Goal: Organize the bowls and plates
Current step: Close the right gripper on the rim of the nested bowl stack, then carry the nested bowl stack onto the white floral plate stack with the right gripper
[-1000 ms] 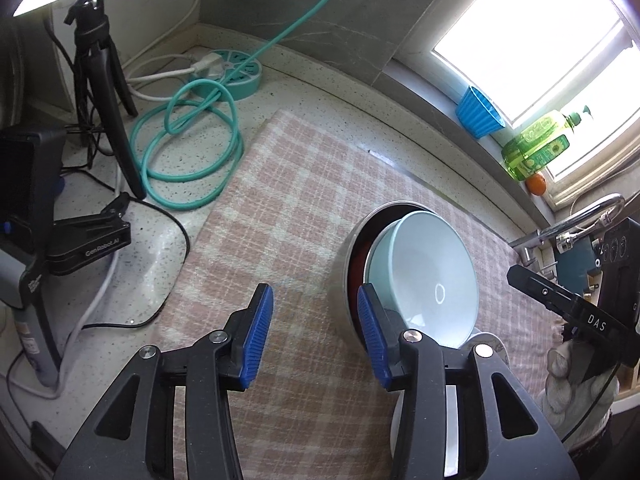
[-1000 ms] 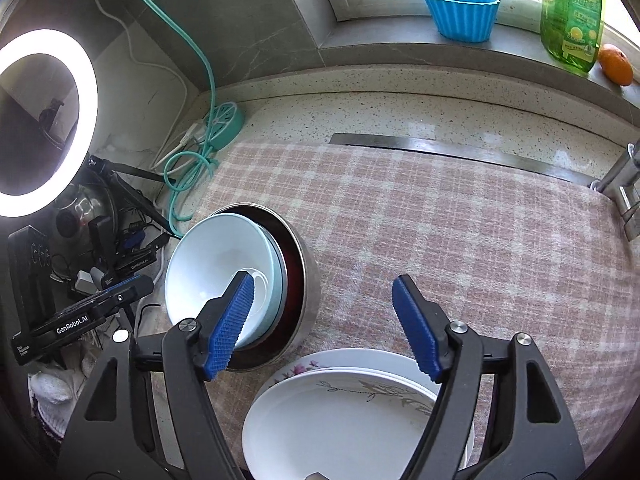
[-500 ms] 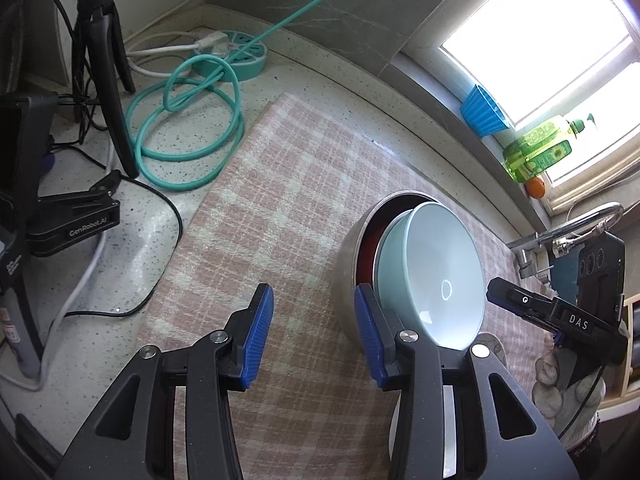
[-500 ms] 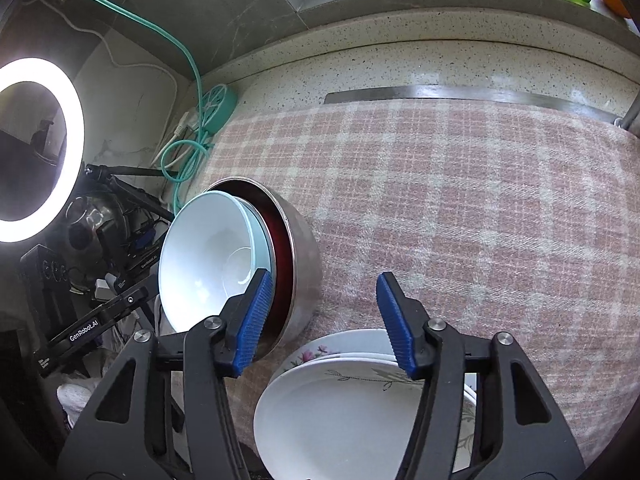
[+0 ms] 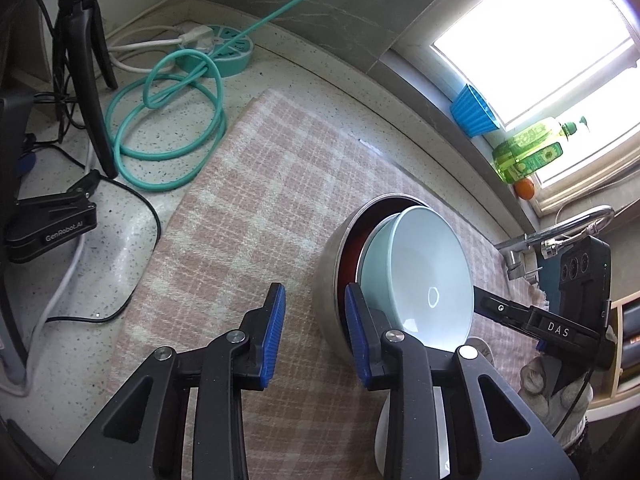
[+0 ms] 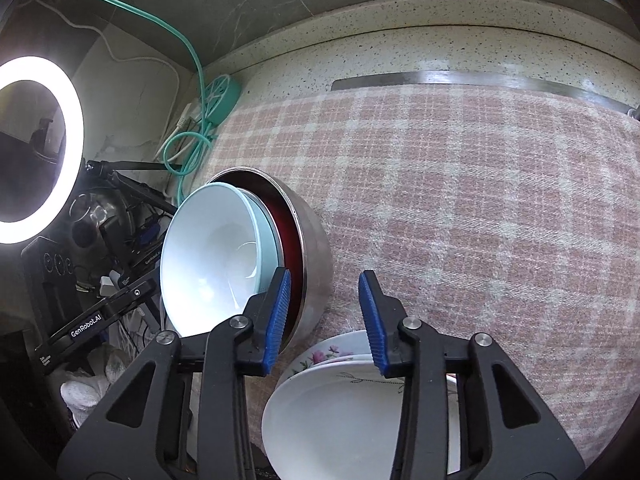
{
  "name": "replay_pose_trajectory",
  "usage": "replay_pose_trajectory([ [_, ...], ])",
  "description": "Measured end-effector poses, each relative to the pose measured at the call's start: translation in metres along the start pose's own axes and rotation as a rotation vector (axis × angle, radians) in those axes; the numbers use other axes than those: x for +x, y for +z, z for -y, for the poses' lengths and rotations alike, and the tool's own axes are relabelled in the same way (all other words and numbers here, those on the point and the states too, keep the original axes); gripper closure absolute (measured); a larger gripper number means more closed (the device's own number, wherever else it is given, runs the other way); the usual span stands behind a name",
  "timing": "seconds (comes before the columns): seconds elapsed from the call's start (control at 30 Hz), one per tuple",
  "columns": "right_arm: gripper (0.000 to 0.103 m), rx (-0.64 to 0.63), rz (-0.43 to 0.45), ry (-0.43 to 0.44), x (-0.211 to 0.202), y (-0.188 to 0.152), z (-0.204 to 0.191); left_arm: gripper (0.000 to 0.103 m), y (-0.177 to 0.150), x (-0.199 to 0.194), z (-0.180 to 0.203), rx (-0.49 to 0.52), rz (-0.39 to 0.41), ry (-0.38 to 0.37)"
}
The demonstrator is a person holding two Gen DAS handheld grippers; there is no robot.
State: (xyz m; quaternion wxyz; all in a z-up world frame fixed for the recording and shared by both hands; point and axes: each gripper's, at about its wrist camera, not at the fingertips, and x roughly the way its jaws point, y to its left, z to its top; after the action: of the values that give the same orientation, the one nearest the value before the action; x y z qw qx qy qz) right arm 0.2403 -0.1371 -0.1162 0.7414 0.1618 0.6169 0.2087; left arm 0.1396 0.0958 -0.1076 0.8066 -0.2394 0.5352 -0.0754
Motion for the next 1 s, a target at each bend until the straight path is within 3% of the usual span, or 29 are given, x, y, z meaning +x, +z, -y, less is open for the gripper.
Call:
replay_pose_trajectory([
  [0.23, 0.072, -0.003, -0.015, 0.0, 0.008, 0.003, -0.002, 0.082, 0.002, 0.008, 0.0, -0.009, -0.019, -0.012],
  [0.3, 0.079, -0.01, -0.021, -0.004, 0.011, 0.004, -0.003, 0.083, 0.002, 0.011, 0.0, -0.007, -0.025, -0.01],
  [0.6, 0.089, -0.026, -0.034, -0.005, 0.02, 0.007, -0.009, 0.089, 0.003, 0.022, 0.004, 0.002, -0.05, -0.018],
  [1.0, 0.09, -0.044, -0.043, -0.036, 0.019, 0.005, -0.014, 0.093, 0.002, 0.024, 0.011, 0.042, -0.057, 0.006],
])
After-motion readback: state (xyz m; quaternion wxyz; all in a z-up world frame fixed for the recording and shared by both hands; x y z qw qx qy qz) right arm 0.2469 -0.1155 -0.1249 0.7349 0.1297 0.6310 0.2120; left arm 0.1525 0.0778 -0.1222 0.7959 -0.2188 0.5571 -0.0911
